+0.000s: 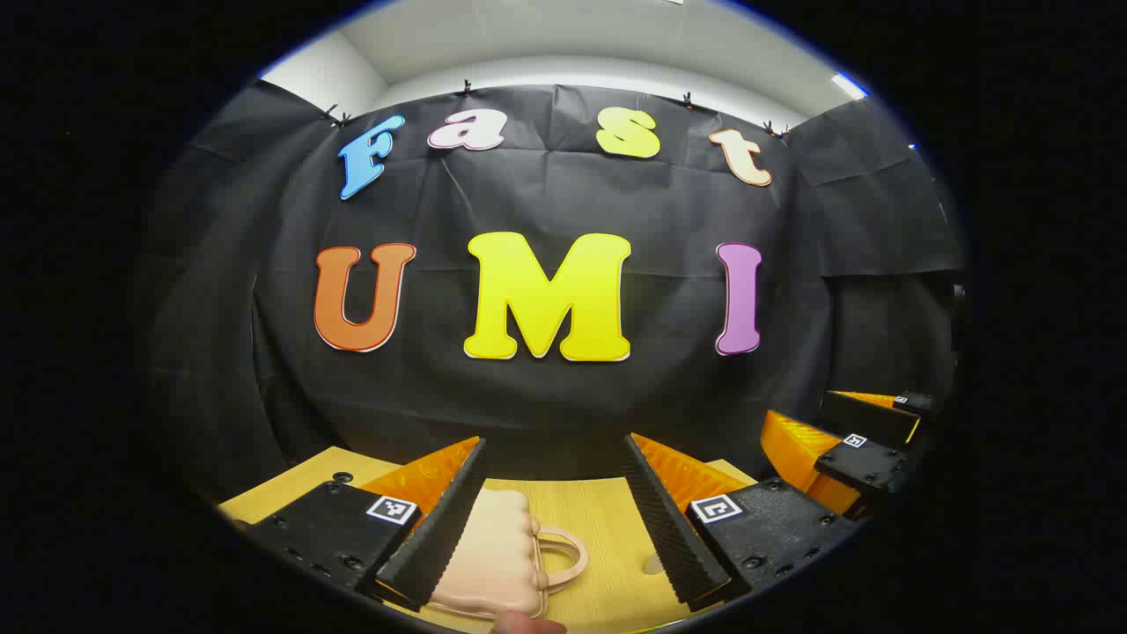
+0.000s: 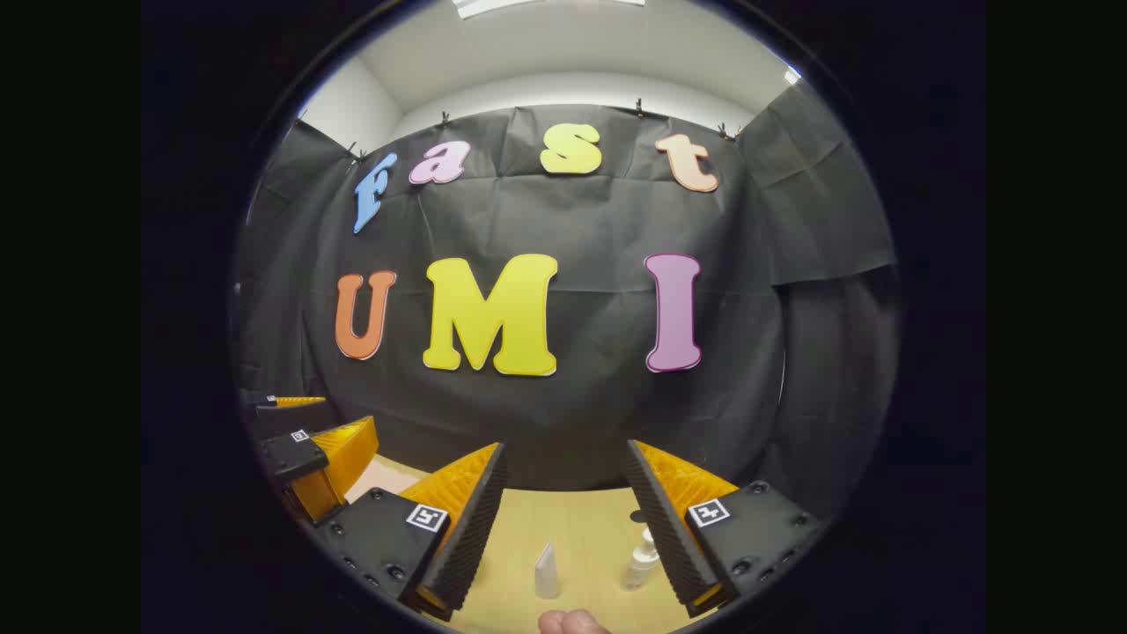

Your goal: First open the suitcase, pack the skin care products into it, and then close the suitcase.

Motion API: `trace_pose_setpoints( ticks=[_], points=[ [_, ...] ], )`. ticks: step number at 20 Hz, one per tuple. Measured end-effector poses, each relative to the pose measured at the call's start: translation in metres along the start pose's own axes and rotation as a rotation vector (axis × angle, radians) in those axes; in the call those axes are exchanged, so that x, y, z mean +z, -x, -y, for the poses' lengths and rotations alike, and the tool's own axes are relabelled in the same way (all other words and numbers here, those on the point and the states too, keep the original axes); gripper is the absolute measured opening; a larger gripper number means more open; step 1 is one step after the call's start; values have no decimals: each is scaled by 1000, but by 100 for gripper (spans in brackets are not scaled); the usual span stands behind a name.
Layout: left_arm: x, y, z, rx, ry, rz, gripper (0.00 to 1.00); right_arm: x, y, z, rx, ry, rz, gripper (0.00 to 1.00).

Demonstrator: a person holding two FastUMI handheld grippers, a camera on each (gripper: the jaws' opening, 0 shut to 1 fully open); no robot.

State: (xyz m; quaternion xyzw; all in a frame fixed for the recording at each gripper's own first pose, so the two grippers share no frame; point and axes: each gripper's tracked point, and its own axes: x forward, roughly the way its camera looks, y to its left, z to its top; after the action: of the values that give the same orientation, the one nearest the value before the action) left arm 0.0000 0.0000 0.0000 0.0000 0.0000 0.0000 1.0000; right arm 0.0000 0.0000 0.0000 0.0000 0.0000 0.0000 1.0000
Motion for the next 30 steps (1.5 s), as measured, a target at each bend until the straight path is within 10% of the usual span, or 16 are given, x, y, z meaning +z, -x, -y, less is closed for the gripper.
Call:
trace_pose_setpoints(
  ticks=[23,30],
  points=[
    [-22,5,12,4,-12,-42,97,-15,3,32,-31,6,-34,80],
    [-56,-6,17,-70,-196,-88,97,-36,12,67,-60,51,-87,77]
  ],
)
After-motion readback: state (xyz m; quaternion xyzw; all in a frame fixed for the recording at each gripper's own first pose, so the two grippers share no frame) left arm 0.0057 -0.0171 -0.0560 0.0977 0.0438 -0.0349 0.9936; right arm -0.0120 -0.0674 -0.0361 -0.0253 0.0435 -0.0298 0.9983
